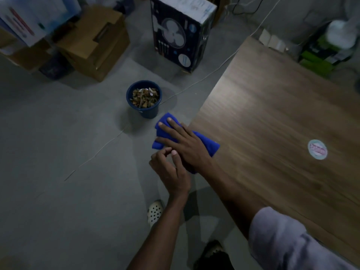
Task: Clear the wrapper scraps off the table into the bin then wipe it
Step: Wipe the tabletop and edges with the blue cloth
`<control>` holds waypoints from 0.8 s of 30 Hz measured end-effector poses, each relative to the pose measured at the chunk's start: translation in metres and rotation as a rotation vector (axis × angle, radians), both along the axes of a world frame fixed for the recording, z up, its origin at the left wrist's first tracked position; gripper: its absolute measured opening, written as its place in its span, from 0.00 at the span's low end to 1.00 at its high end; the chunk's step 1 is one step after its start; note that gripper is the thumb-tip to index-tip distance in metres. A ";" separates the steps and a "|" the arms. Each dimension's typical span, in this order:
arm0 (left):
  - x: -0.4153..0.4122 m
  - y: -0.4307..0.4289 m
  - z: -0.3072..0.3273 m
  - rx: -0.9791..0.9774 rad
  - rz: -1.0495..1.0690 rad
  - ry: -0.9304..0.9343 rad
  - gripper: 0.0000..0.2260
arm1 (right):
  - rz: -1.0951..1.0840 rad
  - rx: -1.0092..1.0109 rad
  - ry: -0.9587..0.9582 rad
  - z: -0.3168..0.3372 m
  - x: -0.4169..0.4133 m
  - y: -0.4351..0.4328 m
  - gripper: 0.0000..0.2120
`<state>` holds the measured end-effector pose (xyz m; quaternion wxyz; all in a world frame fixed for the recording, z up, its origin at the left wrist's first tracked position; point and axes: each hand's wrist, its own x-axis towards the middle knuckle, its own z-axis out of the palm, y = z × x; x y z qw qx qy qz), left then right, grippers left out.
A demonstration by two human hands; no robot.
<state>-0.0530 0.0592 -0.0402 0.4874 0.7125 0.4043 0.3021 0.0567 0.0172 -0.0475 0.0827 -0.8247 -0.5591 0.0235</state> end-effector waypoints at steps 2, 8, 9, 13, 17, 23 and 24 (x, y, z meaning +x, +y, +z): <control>0.015 -0.003 0.001 0.048 -0.071 0.048 0.11 | -0.019 -0.155 0.062 -0.007 0.018 -0.004 0.20; 0.073 -0.011 -0.004 0.187 -0.165 0.194 0.08 | 0.000 -0.054 0.093 -0.021 0.075 -0.010 0.14; 0.085 -0.011 -0.005 0.215 -0.160 0.230 0.08 | -0.027 -0.080 0.088 -0.017 0.091 -0.012 0.16; 0.135 -0.016 -0.017 0.160 -0.164 0.280 0.11 | -0.132 -0.150 0.055 -0.007 0.172 -0.029 0.21; 0.164 -0.019 -0.021 0.151 -0.217 0.408 0.14 | -0.386 -0.126 0.052 -0.008 0.275 -0.041 0.22; 0.201 -0.017 -0.007 -0.067 -0.026 0.406 0.10 | -0.390 -0.031 0.142 0.005 0.257 -0.036 0.20; 0.211 -0.018 -0.003 -0.089 0.017 0.378 0.11 | -0.255 -0.020 0.196 0.007 0.230 -0.039 0.17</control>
